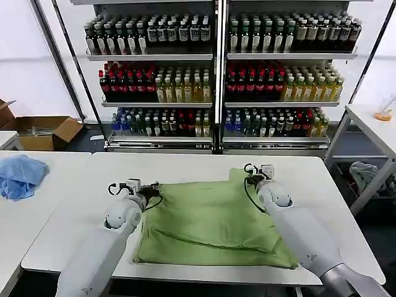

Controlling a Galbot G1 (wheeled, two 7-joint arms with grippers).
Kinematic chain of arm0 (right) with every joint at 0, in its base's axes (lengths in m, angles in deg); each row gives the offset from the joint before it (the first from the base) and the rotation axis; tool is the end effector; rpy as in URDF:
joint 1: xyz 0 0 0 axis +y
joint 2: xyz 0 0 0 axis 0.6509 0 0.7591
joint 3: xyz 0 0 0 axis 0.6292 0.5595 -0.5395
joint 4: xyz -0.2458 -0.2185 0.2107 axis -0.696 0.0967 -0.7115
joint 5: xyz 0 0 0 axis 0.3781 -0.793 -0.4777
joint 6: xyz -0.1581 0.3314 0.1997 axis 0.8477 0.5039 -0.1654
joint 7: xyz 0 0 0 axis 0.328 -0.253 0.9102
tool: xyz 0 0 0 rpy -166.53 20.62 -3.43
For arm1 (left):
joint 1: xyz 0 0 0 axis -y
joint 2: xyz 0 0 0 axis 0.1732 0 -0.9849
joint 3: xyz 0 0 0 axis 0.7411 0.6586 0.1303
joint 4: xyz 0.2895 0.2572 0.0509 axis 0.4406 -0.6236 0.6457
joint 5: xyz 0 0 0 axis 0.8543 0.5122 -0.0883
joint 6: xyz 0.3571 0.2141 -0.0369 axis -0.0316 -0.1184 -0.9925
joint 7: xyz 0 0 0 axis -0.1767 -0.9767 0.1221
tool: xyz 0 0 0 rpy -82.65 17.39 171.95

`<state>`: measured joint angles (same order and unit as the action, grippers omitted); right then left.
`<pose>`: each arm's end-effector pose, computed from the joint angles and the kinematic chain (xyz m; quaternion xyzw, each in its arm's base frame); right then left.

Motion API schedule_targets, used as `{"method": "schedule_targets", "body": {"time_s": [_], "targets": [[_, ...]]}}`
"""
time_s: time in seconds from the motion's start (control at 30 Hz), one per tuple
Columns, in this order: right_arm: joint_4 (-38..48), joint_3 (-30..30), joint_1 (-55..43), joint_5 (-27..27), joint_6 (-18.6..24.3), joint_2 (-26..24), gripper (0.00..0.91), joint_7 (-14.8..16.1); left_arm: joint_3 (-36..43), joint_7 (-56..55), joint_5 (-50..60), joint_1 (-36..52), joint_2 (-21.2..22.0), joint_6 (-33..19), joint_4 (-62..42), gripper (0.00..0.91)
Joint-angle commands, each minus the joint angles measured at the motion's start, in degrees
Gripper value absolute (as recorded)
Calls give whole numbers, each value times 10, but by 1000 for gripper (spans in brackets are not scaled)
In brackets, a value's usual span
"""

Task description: Fold and organize the clothes.

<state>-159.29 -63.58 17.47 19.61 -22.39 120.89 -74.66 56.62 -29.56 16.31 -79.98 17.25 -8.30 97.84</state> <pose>0.5797 -0.0225 -0.3001 0.0252 -0.9656 0.0105 0.2586 0.5222 0.0389 -0.3194 -0.0679 -0.9585 0.0099 0.2766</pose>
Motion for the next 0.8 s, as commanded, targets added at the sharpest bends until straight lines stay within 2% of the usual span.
{"method": "schedule_targets", "body": {"time_s": [0.03,0.33,0.6,0.8], "targets": [[-159,-37,65,4,11,-52,0,-1,-23,0,-30,-39,-30,-1,111,20],[-300,-108,172,2,-8,-116,0,-6,-52,1,-34,-109,-49,0,198,20],[-416,-175,318,15,-17,-141,0,-3,-74,9,-19,-197,-75,0,276,20],[-468,-202,393,32,-24,-145,0,-3,-99,13,-1,-257,-85,0,312,20]]}}
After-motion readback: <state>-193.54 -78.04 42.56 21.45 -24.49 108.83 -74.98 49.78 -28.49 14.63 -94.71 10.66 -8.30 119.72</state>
